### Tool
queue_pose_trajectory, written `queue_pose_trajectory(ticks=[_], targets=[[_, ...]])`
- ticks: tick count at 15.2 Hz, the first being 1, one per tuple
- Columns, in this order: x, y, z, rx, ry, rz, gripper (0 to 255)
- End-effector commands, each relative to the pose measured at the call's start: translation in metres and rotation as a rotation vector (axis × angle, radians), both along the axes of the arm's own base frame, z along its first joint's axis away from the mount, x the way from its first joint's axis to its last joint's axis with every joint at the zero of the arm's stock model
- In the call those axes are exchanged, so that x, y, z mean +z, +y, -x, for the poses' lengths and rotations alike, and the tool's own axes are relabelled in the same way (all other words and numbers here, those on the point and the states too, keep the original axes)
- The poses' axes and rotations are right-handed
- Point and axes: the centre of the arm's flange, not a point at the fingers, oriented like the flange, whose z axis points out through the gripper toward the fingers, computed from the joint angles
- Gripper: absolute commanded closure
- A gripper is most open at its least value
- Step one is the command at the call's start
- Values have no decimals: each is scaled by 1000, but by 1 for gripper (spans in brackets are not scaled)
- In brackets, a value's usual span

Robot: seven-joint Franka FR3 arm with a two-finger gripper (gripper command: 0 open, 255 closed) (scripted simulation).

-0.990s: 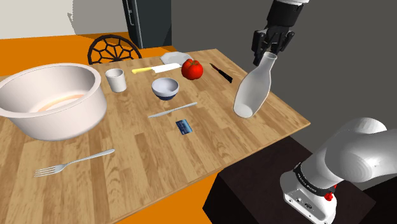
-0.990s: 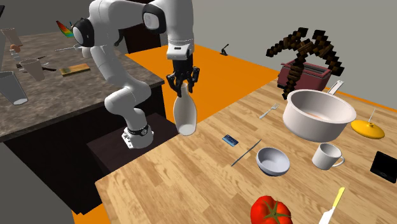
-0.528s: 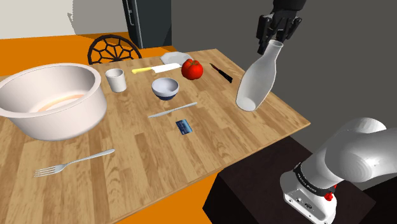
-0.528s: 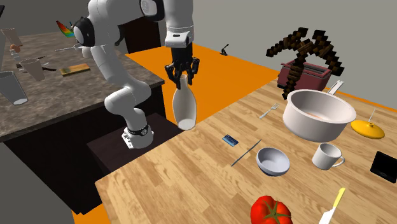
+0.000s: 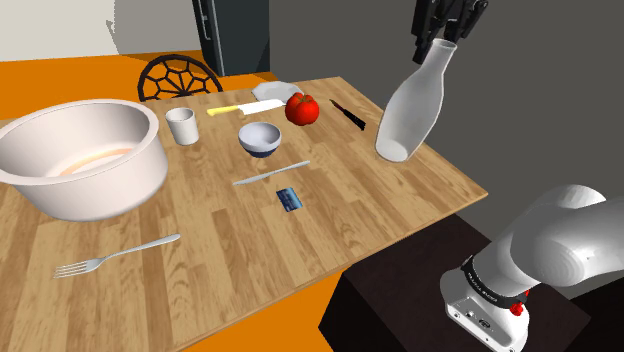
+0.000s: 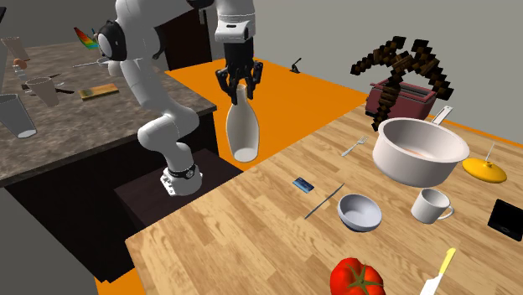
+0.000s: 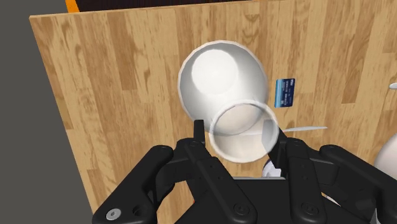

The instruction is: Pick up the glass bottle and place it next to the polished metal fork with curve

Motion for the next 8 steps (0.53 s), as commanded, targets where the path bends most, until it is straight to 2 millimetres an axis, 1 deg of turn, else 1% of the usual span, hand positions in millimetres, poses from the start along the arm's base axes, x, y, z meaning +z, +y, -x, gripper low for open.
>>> queue_pose_trajectory(ticks=[1, 8], targets=[[10, 0, 0, 0, 0, 0, 255], [47, 0, 0, 0, 0, 0, 255]])
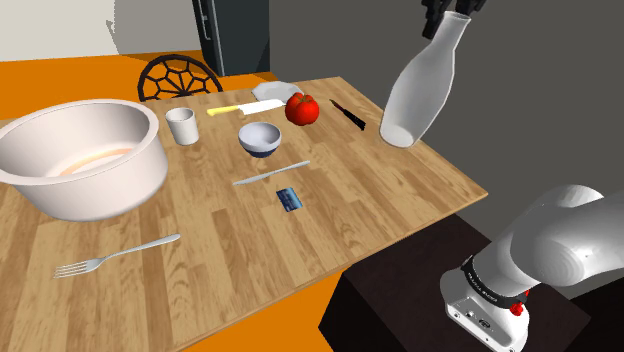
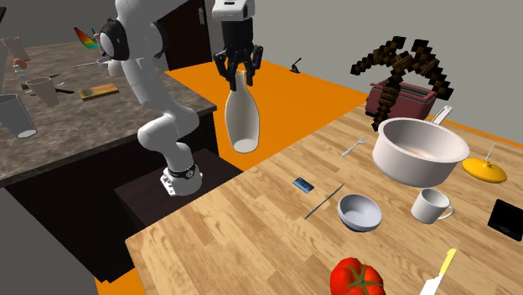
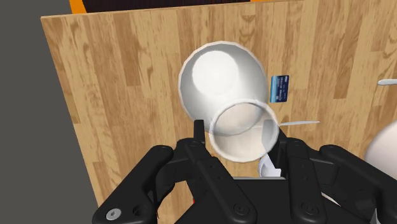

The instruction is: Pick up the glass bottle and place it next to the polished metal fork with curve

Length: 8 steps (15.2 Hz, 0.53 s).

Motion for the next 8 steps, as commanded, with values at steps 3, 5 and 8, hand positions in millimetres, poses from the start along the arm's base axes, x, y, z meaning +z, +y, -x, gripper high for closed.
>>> queue_pose_trajectory(ticks=[3, 5, 8], targets=[[21, 1, 0, 0, 0, 0, 255], [32, 1, 0, 0, 0, 0, 255], [48, 1, 0, 0, 0, 0, 255]])
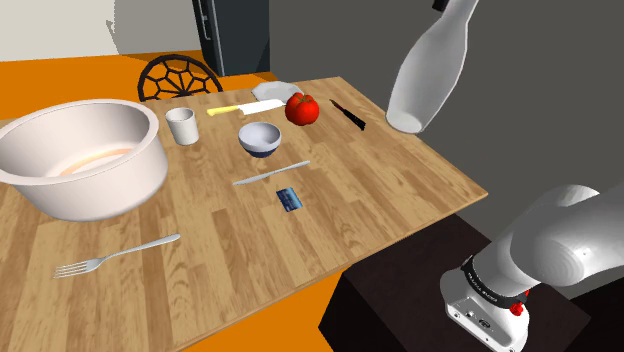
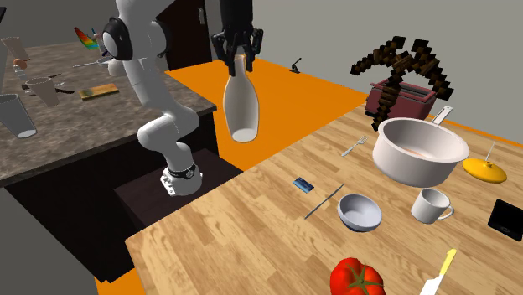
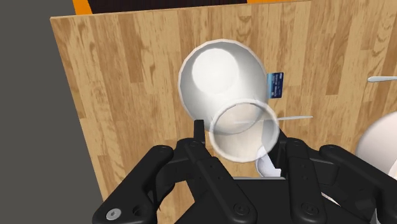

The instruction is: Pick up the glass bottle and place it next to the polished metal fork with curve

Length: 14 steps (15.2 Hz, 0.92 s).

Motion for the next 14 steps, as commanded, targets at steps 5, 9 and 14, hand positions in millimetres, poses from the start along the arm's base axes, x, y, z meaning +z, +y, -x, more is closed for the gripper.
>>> queue_pose_trajectory(ticks=[5, 9, 14], targets=[[30, 0, 0, 0, 0, 0, 255], [5, 46, -9, 0, 0, 0, 255], [-26, 103, -21, 0, 0, 0, 255]])
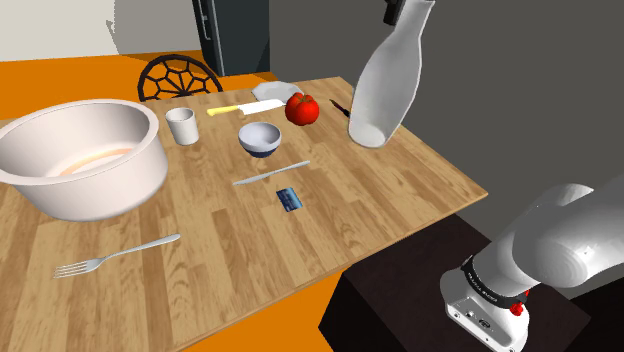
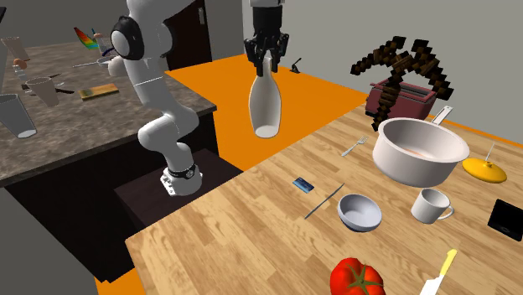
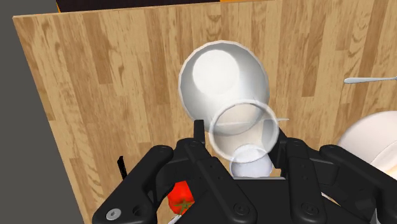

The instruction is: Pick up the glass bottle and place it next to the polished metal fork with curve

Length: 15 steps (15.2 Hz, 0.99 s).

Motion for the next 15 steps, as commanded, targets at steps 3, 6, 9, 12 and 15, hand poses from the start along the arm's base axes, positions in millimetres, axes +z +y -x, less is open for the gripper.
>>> queue_pose_trajectory(ticks=[3, 6, 9, 12, 15], targets=[[-24, 48, -6, -1, -1, -1, 255], [-43, 82, -13, -1, -1, -1, 255], [-61, 116, -20, -1, -1, -1, 255], [-80, 151, -27, -1, -1, -1, 255], [-99, 185, -34, -1, -1, -1, 255]])
